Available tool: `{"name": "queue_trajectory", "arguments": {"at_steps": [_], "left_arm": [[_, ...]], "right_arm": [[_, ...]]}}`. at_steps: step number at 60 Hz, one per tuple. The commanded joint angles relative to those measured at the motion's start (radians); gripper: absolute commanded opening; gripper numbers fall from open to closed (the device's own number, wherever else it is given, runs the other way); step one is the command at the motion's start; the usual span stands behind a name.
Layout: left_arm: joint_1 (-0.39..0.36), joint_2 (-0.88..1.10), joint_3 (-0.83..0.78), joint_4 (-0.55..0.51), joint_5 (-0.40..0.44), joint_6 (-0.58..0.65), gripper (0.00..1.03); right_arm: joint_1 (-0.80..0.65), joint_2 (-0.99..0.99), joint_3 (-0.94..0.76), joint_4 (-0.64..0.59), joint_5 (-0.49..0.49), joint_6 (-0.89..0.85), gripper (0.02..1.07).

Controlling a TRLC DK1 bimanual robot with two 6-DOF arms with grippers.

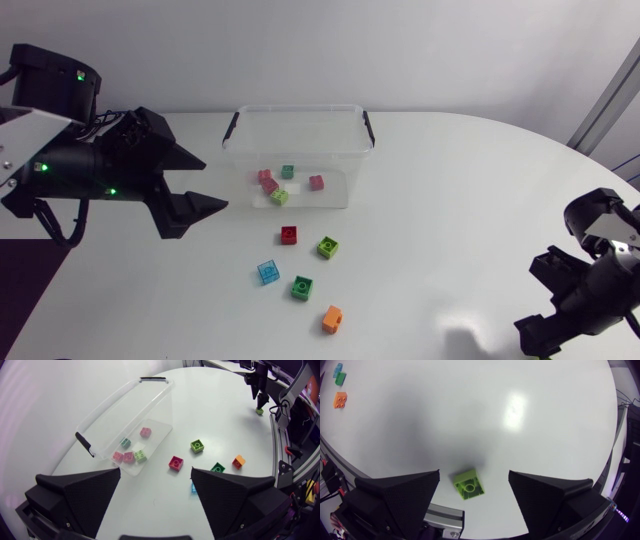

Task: Place the duplo bricks in the container

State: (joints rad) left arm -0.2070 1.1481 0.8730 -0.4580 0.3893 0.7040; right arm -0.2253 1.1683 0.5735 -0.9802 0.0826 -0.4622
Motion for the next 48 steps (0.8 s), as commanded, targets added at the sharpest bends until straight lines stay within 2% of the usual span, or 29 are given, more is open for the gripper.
{"name": "queue_trajectory", "arguments": {"at_steps": [1,15,22,39,43,46,48], "left_arm": [[0.034,0.007,-0.045,0.022,0.04,0.049,0.98],[0.055,0.039,-0.065,0.062,0.071,0.078,0.98],[0.058,0.036,-0.078,0.062,0.071,0.088,0.98],[0.075,0.024,-0.1,0.064,0.071,0.103,0.98],[0.073,0.024,-0.098,0.064,0.069,0.101,0.98],[0.066,0.022,-0.1,0.064,0.068,0.098,0.98],[0.055,0.022,-0.101,0.064,0.066,0.097,0.98]], "right_arm": [[-0.017,-0.03,-0.029,-0.044,0.016,-0.036,1.02],[-0.005,-0.009,-0.067,-0.02,0.025,-0.027,1.02],[-0.013,0.05,-0.116,0.061,0.031,-0.092,1.02],[-0.071,0.065,-0.167,0.14,0.052,-0.271,1.02],[-0.091,0.073,-0.166,0.161,0.052,-0.299,0.91],[-0.095,0.073,-0.166,0.178,0.052,-0.311,0.75],[-0.095,0.077,-0.17,0.189,0.048,-0.328,0.57]]}}
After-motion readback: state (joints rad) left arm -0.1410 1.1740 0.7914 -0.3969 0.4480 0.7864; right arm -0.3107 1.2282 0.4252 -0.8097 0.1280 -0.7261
